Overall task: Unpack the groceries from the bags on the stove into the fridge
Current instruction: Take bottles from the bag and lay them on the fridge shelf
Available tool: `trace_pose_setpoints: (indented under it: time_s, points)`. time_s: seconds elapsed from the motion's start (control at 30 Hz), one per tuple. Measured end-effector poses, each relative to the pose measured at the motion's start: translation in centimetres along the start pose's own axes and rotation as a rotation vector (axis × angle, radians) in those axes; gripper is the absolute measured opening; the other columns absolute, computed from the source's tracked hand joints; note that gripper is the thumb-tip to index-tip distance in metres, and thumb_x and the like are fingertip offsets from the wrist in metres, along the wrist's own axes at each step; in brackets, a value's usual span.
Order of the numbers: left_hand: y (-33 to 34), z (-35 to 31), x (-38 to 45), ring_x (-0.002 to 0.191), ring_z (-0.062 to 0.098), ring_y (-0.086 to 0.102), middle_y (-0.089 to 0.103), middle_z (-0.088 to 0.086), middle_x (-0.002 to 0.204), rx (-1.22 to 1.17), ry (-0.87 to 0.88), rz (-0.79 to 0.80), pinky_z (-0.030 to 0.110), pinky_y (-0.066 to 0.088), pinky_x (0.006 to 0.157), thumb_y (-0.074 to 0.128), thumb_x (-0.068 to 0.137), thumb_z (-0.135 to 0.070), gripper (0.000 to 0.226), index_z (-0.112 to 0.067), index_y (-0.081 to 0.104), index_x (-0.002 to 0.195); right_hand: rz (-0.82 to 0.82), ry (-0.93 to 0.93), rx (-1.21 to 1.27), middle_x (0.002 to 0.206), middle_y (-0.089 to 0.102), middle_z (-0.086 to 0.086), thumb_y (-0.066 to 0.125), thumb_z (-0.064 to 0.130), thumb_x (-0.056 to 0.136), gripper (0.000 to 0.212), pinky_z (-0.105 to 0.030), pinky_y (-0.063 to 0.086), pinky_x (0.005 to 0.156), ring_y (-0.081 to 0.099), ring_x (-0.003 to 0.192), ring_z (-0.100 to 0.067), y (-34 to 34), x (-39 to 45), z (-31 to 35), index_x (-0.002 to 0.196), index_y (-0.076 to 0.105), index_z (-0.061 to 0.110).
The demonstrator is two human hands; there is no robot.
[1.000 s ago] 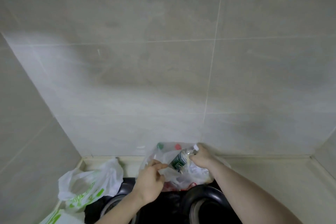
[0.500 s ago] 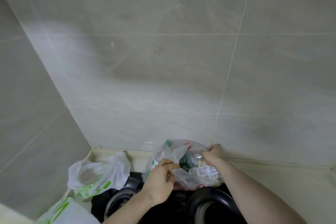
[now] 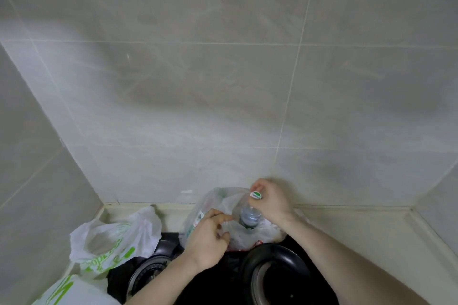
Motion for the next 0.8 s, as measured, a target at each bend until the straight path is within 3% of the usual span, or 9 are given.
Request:
trace_pose_setpoints:
  time_s: [0.1, 0.2, 0.33, 0.43, 0.5, 0.57, 0.63, 0.73, 0.8]
  points:
    - [-0.1, -1.1, -0.2, 0.12, 0.003, 0.052, 0.045, -0.018, 0.129, 0.024, 0.066, -0.053, 0.018, 0.041, 0.107, 0.069, 0.076, -0.029, 0.054, -0.031, 0.061, 0.13, -0.085, -0.104, 0.008, 0.079, 0.067, 0.015, 0.083, 0.023, 0.072, 0.015, -0.021, 0.047, 0.066, 0.062, 0.072, 0.0, -3.6, -2.0, 3.7, 0.08, 0.071, 0.028]
    - [-0.3, -4.3, -1.0, 0.128, -0.003, 0.045, 0.046, -0.024, 0.138, -0.035, 0.183, -0.089, 0.016, 0.04, 0.105, 0.079, 0.069, -0.045, 0.078, -0.035, 0.048, 0.14, -0.136, -0.223, 0.084, 0.073, 0.067, 0.016, 0.088, 0.016, 0.07, 0.019, -0.01, 0.037, 0.056, 0.058, 0.058, -0.001, -6.5, -4.8, 8.0, 0.077, 0.073, 0.024]
    - [0.0, -7.1, -2.2, 0.109, 0.0, 0.068, 0.071, -0.018, 0.117, -0.443, 0.157, -0.054, 0.017, 0.054, 0.089, 0.093, 0.072, -0.03, 0.07, -0.038, 0.053, 0.129, -0.08, -0.247, 0.214, 0.076, 0.069, 0.015, 0.088, 0.015, 0.07, 0.023, -0.023, 0.042, 0.053, 0.051, 0.049, -0.007, -7.6, -7.8, 11.1, 0.077, 0.071, 0.029]
    - [-0.1, -6.3, -3.3, 0.095, 0.003, 0.073, 0.076, -0.014, 0.104, -0.476, 0.114, -0.112, 0.02, 0.056, 0.079, 0.092, 0.074, -0.03, 0.055, -0.034, 0.061, 0.119, 0.049, -0.226, 0.333, 0.088, 0.075, 0.01, 0.087, 0.014, 0.079, 0.026, -0.03, 0.056, 0.063, 0.063, 0.056, -0.022, -7.0, -8.8, 10.6, 0.096, 0.077, 0.031]
    - [0.3, -4.4, -4.5, 0.089, 0.005, 0.073, 0.077, -0.008, 0.098, -0.524, 0.024, -0.114, 0.022, 0.056, 0.075, 0.094, 0.073, -0.026, 0.05, -0.026, 0.064, 0.113, 0.111, -0.133, 0.401, 0.102, 0.077, 0.008, 0.081, 0.023, 0.09, 0.024, -0.036, 0.062, 0.067, 0.072, 0.068, -0.028, -6.1, -8.4, 7.3, 0.112, 0.076, 0.03]
    - [0.6, -1.7, -5.8, 0.091, 0.014, 0.075, 0.078, -0.003, 0.095, -0.508, -0.063, -0.144, 0.03, 0.06, 0.082, 0.092, 0.073, -0.02, 0.043, -0.023, 0.065, 0.106, 0.104, 0.0, 0.273, 0.11, 0.075, 0.019, 0.076, 0.043, 0.089, 0.024, -0.037, 0.062, 0.077, 0.076, 0.08, -0.014, -4.3, -7.1, 1.4, 0.113, 0.073, 0.041]
    - [0.5, 0.6, -6.8, 0.084, 0.019, 0.075, 0.077, -0.002, 0.089, -0.471, -0.144, -0.168, 0.035, 0.06, 0.082, 0.09, 0.072, -0.019, 0.042, -0.029, 0.065, 0.104, 0.129, 0.147, 0.037, 0.114, 0.071, 0.028, 0.072, 0.058, 0.078, 0.035, -0.037, 0.055, 0.098, 0.072, 0.095, -0.002, -2.0, -6.0, -5.2, 0.111, 0.071, 0.047]
    - [0.3, 2.2, -7.3, 0.075, 0.037, 0.071, 0.076, 0.005, 0.084, -0.458, -0.177, -0.171, 0.033, 0.059, 0.065, 0.09, 0.071, -0.018, 0.047, -0.031, 0.064, 0.108, 0.262, 0.31, -0.083, 0.132, 0.065, 0.01, 0.078, 0.036, 0.081, 0.057, -0.023, 0.043, 0.106, 0.065, 0.117, -0.01, 2.2, -4.6, -13.3, 0.135, 0.066, 0.023]
    - [-0.3, 2.0, -7.4, 0.08, 0.042, 0.07, 0.076, 0.008, 0.087, -0.498, -0.181, -0.19, 0.025, 0.055, 0.06, 0.09, 0.072, -0.011, 0.05, -0.028, 0.065, 0.112, 0.301, 0.363, -0.092, 0.132, 0.068, 0.006, 0.076, 0.034, 0.078, 0.061, -0.025, 0.045, 0.104, 0.063, 0.124, -0.015, 3.8, -3.9, -15.6, 0.136, 0.065, 0.02]
Point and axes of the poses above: each hand's wrist, its own x-axis towards the middle knuckle, its own y-axis out of the palm, z = x × y, the point moved 7 cm from there along x, towards the middle knuckle
